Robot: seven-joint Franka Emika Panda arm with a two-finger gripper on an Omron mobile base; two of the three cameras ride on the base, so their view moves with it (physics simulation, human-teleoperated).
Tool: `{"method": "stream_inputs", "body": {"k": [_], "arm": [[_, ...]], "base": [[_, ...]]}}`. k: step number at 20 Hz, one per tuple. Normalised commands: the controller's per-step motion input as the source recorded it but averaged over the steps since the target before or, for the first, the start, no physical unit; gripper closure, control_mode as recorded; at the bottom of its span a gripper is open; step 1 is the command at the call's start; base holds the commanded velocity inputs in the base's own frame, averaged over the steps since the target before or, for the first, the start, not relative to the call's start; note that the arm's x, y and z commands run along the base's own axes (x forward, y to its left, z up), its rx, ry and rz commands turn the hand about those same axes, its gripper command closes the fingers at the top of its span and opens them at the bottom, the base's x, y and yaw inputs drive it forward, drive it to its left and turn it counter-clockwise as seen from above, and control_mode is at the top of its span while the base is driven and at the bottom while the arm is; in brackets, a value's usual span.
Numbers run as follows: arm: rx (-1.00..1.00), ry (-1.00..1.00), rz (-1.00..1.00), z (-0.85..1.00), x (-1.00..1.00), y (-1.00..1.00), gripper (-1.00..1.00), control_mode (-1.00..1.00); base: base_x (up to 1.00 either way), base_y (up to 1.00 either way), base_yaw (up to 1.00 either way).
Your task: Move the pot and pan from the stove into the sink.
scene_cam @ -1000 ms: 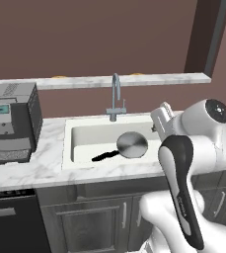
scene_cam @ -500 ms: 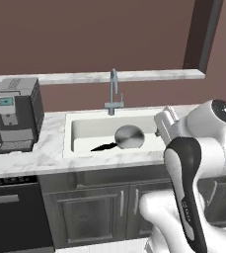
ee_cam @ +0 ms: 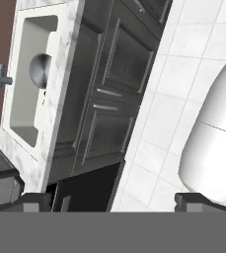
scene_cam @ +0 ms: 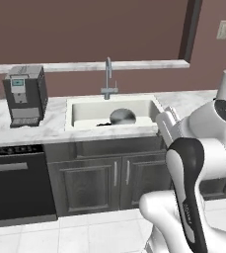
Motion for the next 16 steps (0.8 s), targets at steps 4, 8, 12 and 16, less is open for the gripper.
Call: {"method": "stream_inputs", "body": {"k": [4,8,12,16], "arm": [[0.00,0.00,0.00,0.00,0.00,0.00,-1.00,1.00],[0.00,0.00,0.00,0.00,0.00,0.00,-1.00,1.00],[0.00,0.00,0.00,0.00,0.00,0.00,-1.00,1.00],[0.00,0.00,0.00,0.00,0.00,0.00,-1.00,1.00]], "base": [[-0.02,0.00,0.00],[-0.15,-0.24,-0.28],[-0.02,-0.11,-0.38],[0.00,-0.05,-0.40]]}}
